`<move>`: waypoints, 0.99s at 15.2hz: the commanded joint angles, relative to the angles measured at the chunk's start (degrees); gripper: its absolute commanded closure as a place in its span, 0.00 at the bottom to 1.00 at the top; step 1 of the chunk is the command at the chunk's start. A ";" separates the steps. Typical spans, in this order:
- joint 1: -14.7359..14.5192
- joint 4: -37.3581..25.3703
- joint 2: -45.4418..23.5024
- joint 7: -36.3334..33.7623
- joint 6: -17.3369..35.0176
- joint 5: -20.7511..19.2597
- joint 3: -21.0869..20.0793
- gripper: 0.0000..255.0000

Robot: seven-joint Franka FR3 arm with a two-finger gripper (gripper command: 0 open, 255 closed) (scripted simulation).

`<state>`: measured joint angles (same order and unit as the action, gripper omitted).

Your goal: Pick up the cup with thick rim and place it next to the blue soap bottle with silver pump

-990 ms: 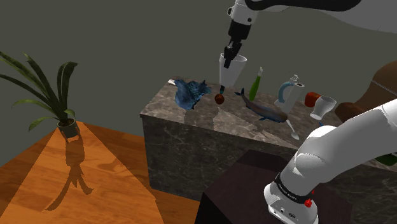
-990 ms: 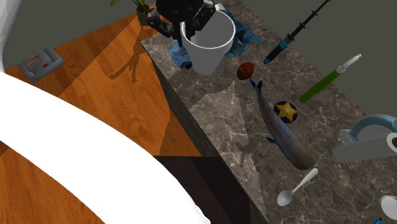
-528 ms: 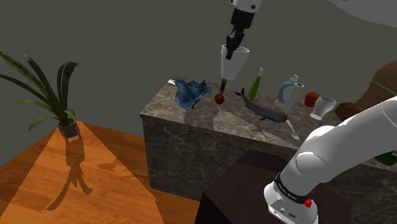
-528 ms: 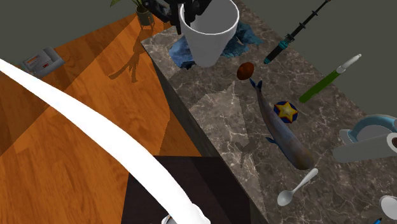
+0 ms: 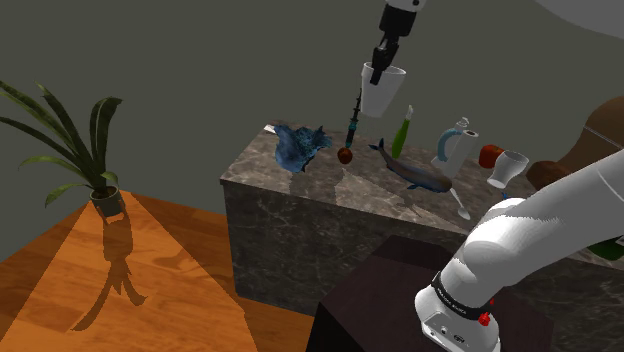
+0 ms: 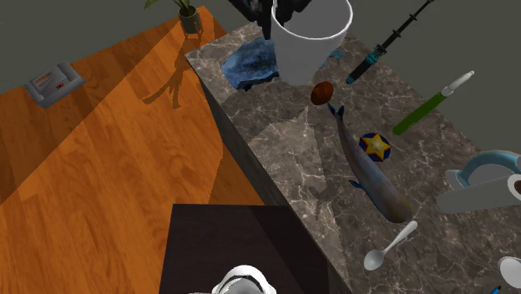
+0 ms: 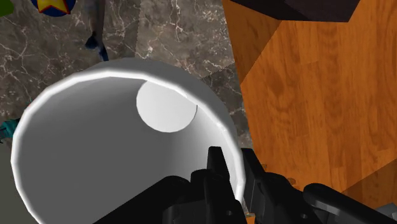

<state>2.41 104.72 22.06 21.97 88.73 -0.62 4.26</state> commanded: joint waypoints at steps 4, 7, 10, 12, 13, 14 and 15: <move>2.14 -1.41 -1.21 7.30 -0.15 -1.02 5.20 1.00; 3.39 -2.90 -2.52 11.69 -0.28 -1.42 8.36 1.00; 4.65 -5.00 -4.44 16.17 -0.46 -1.52 11.55 1.00; 5.47 -6.75 -6.05 19.22 -0.62 -1.39 13.74 1.00; 5.88 -7.74 -6.97 20.77 -0.72 -1.24 14.85 1.00; 6.31 -8.80 -7.97 22.33 -0.84 -1.04 15.96 1.00; 6.75 -9.95 -9.04 23.92 -0.98 -0.77 17.07 1.00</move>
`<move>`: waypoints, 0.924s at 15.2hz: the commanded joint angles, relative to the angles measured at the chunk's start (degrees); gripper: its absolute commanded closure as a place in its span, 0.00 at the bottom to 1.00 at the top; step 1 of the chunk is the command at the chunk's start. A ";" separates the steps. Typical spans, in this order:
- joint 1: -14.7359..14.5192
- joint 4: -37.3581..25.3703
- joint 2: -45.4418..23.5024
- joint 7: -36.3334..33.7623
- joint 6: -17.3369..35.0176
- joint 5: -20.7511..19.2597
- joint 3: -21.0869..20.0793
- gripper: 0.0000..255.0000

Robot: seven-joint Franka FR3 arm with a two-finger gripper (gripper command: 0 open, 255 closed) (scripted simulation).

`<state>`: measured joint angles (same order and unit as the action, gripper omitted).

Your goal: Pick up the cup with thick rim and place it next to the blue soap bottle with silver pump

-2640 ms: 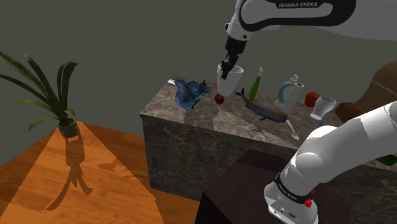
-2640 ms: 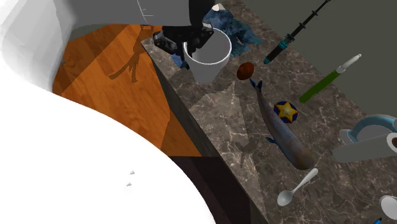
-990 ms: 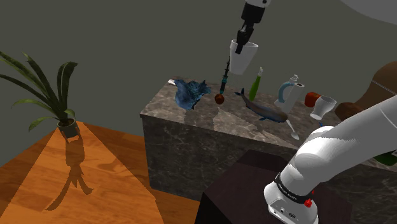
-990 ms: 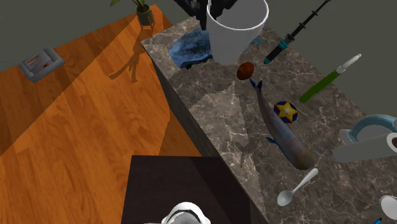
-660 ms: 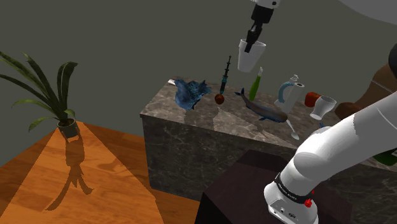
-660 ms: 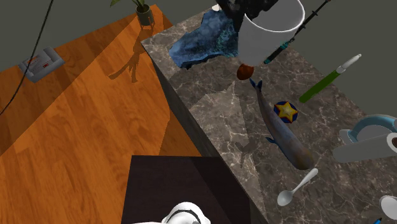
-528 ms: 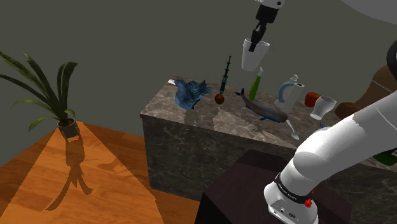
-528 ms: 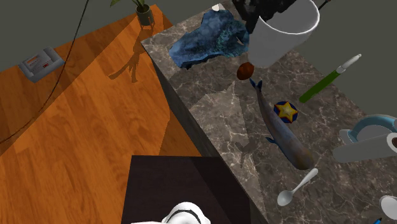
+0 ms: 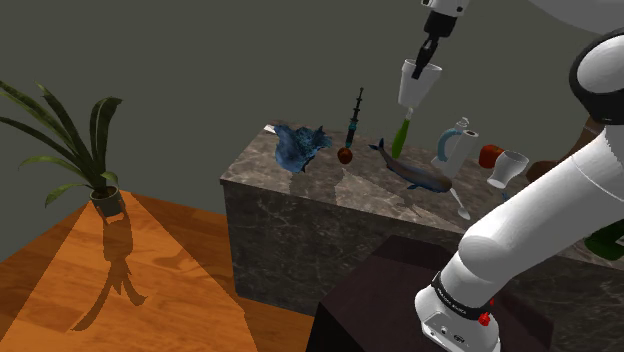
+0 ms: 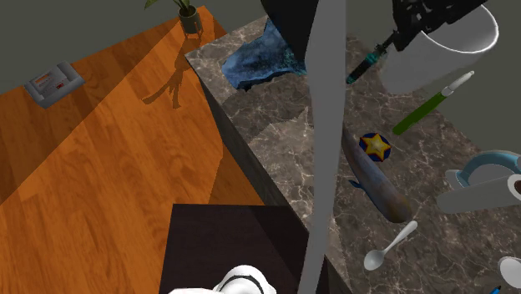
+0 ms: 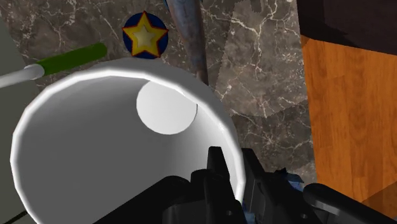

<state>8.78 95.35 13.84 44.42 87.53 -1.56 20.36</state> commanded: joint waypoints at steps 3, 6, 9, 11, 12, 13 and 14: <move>1.81 -4.51 -4.52 6.36 -0.34 1.44 4.36 1.00; 3.60 -9.31 -9.07 11.45 -1.24 3.51 7.76 1.00; 6.11 -15.15 -14.57 16.74 -2.66 6.57 10.98 1.00; 8.38 -19.80 -18.84 20.30 -4.04 9.23 12.93 1.00; 9.79 -22.40 -21.16 22.04 -4.89 10.75 13.77 1.00; 11.40 -25.23 -23.61 23.75 -5.87 12.38 14.51 1.00; 13.23 -28.34 -26.20 25.39 -7.01 14.14 15.13 1.00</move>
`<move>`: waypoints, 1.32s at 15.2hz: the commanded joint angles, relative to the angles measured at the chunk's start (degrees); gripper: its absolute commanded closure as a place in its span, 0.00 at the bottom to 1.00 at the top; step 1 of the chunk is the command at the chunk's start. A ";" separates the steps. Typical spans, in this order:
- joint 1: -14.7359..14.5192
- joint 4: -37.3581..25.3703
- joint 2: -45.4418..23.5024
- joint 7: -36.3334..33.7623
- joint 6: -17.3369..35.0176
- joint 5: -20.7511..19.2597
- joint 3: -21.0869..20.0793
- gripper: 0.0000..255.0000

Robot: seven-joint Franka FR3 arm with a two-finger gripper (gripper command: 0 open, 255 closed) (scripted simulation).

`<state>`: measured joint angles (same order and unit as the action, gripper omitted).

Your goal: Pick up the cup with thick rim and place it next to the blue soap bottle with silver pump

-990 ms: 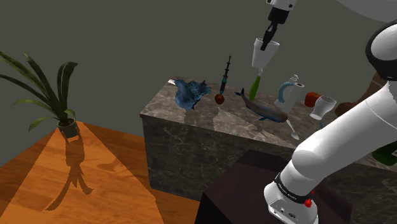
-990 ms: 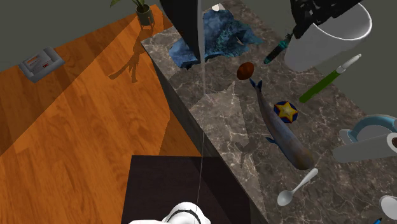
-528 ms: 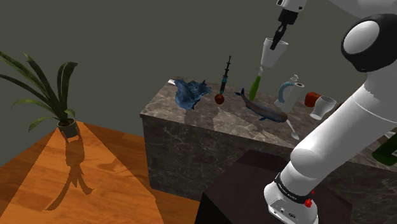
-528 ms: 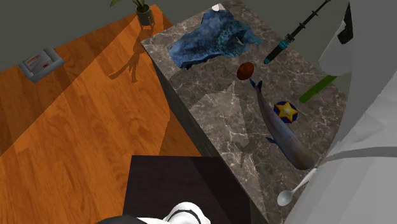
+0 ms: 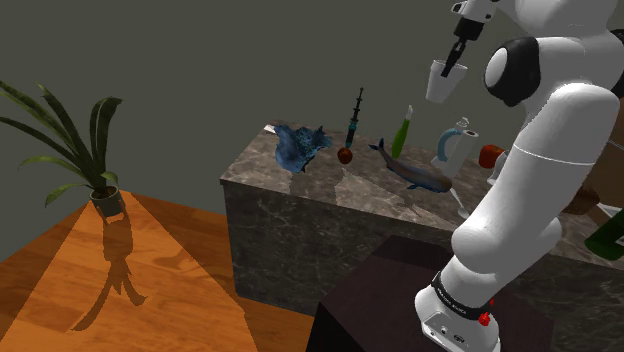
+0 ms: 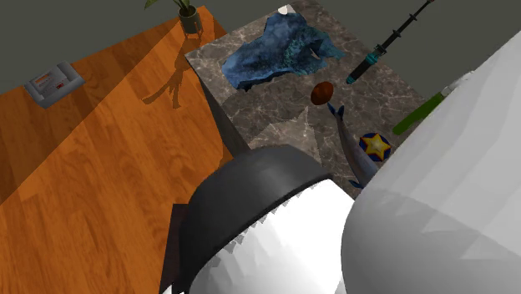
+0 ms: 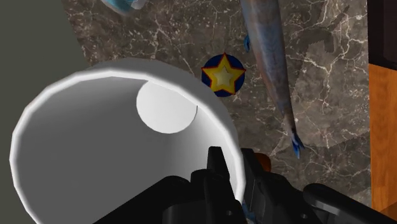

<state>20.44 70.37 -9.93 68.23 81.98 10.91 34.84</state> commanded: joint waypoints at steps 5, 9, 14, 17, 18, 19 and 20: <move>7.58 -10.99 -9.59 5.74 -3.44 6.36 1.32 1.00; 5.34 -3.96 -6.95 5.70 1.23 4.55 1.42 1.00; 3.49 3.19 -4.56 5.62 6.36 2.98 1.36 1.00; 2.71 6.90 -3.50 5.59 9.18 2.31 1.30 1.00; 2.48 8.06 -3.20 5.59 10.09 2.13 1.27 1.00; 2.28 9.19 -2.92 5.60 10.99 1.96 1.25 1.00; 2.09 10.28 -2.66 5.60 11.87 1.81 1.22 1.00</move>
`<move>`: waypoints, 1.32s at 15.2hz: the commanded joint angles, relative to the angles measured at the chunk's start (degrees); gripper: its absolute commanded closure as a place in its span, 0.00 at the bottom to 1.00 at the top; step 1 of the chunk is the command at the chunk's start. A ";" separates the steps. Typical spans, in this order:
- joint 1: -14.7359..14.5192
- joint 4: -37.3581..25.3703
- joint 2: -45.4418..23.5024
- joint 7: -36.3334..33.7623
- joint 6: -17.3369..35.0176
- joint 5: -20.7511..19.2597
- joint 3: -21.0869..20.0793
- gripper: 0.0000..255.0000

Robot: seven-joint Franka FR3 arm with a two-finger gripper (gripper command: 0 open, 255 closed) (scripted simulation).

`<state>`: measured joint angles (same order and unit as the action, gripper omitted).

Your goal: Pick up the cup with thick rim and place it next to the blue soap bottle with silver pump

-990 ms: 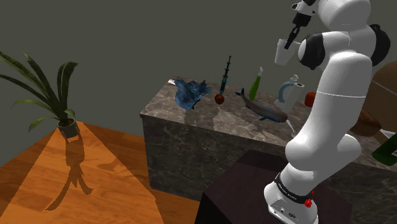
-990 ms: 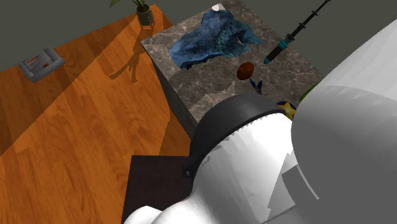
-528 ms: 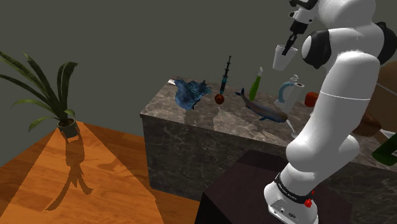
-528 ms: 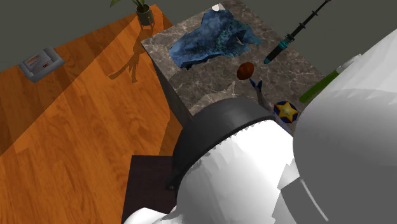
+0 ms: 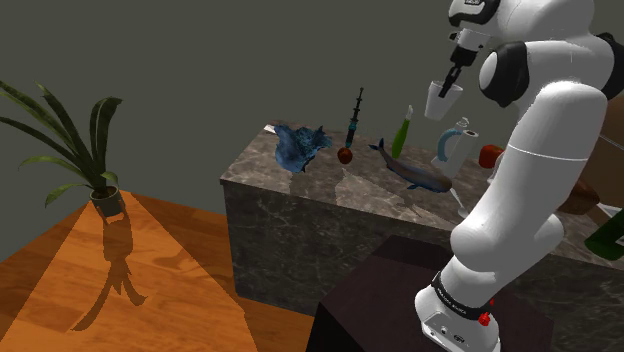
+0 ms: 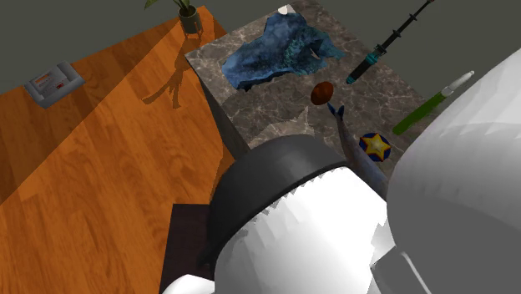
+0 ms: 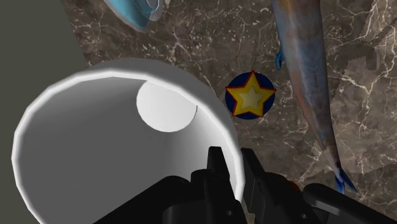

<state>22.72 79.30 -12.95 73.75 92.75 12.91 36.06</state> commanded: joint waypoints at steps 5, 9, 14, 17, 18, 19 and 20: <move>-0.93 6.39 1.32 0.20 5.35 -0.72 -0.14 1.00; -1.33 9.98 1.75 0.39 8.58 -0.90 -0.25 1.00; -1.66 14.00 1.89 0.76 12.46 -0.84 -0.39 1.00; -1.77 16.18 1.78 1.05 14.71 -0.66 -0.48 1.00; -1.80 16.88 1.72 1.16 15.45 -0.58 -0.52 1.00; -1.82 17.56 1.64 1.28 16.18 -0.48 -0.55 1.00; -1.84 18.22 1.54 1.40 16.91 -0.38 -0.59 1.00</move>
<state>20.91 96.78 -11.37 75.01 108.83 12.44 35.50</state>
